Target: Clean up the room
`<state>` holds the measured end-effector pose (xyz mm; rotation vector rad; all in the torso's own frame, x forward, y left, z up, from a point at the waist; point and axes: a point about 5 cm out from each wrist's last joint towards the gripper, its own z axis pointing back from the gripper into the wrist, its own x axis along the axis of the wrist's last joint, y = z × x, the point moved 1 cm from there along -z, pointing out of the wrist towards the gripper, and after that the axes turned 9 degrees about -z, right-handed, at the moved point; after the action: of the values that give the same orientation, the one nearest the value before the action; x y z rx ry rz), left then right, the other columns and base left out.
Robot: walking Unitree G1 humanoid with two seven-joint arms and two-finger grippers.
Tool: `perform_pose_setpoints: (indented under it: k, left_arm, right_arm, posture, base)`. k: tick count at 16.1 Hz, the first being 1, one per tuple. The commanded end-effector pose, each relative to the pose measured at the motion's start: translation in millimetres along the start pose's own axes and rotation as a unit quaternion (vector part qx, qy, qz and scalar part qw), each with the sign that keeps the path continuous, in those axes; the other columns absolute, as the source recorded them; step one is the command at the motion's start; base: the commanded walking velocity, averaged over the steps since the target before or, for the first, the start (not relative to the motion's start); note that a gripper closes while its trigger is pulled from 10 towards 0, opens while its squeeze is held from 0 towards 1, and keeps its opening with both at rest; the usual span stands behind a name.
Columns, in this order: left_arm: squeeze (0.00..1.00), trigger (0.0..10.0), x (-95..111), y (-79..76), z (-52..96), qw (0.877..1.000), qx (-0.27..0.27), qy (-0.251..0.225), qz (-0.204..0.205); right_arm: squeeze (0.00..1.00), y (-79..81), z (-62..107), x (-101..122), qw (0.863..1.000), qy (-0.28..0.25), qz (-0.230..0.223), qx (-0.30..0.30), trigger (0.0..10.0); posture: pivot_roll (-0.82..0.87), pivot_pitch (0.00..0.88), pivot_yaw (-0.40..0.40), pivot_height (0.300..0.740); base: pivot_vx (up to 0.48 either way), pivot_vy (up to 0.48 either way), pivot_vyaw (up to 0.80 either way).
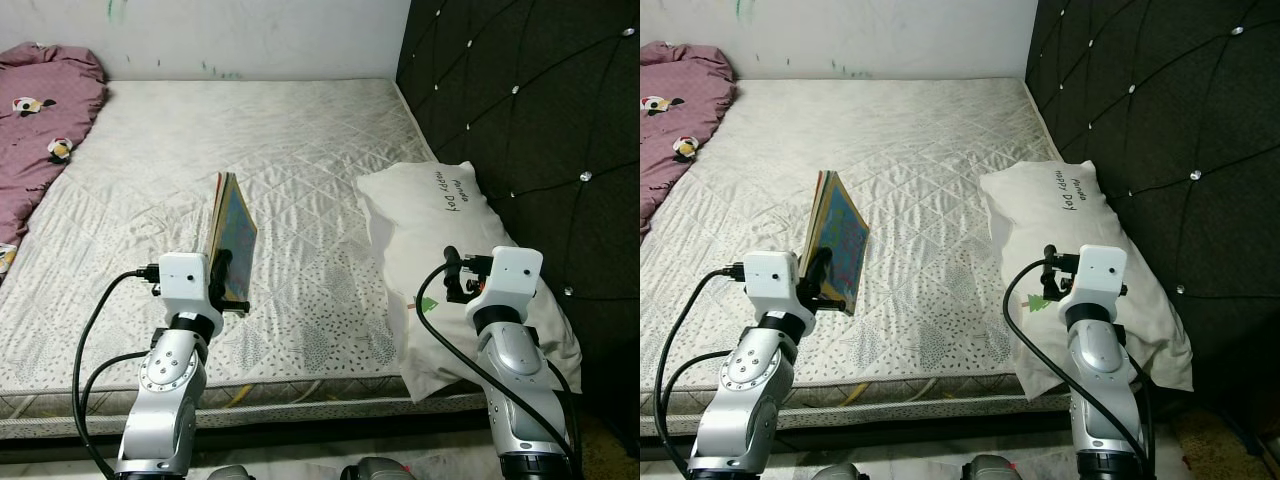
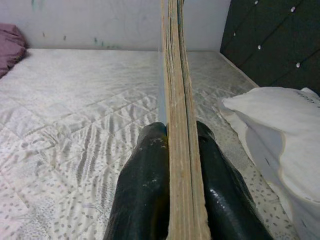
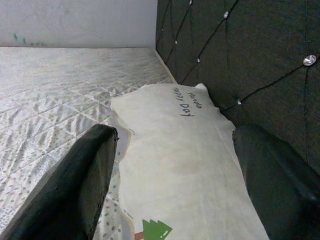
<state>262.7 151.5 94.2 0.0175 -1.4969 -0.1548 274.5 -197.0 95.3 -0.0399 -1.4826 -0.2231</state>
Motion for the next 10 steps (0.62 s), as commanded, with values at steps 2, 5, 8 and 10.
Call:
perform_pose_setpoints:
  k: [2, 5, 8, 10]
  left_arm:
    - [0.00, 10.0, 16.6, -0.5, -2.6, 0.999, -0.006, -0.034, -0.001]
    - [0.00, 10.0, 17.6, -1.4, -3.0, 0.999, -0.007, -0.036, -0.003]
    - [0.00, 10.0, 17.7, -1.7, -3.5, 0.999, -0.009, -0.036, -0.002]
    - [0.00, 10.0, 17.9, -1.8, -3.8, 0.999, -0.010, -0.037, -0.002]
  right_arm:
    - [0.00, 2.9, -1.0, 6.8, 1.000, -0.009, -0.002, 0.008, 10.0]
    - [0.00, 3.3, -1.8, 7.2, 1.000, -0.009, -0.002, 0.010, 10.0]
    - [0.00, 3.9, -2.1, 7.4, 1.000, -0.009, -0.002, 0.010, 10.0]
    - [0.00, 4.0, -2.2, 7.5, 1.000, -0.009, -0.002, 0.009, 10.0]
  posture:
    - [-0.03, 0.000, -0.012, 0.740]
    - [-0.03, 0.000, -0.013, 0.740]
    - [-0.03, 0.000, -0.014, 0.740]
    - [-0.03, 0.000, -0.013, 0.740]
  base:
    - [0.000, 0.000, 0.00]
    - [0.000, -0.100, 0.00]
    - [0.000, -0.342, 0.00]
    - [0.000, -0.347, 0.00]
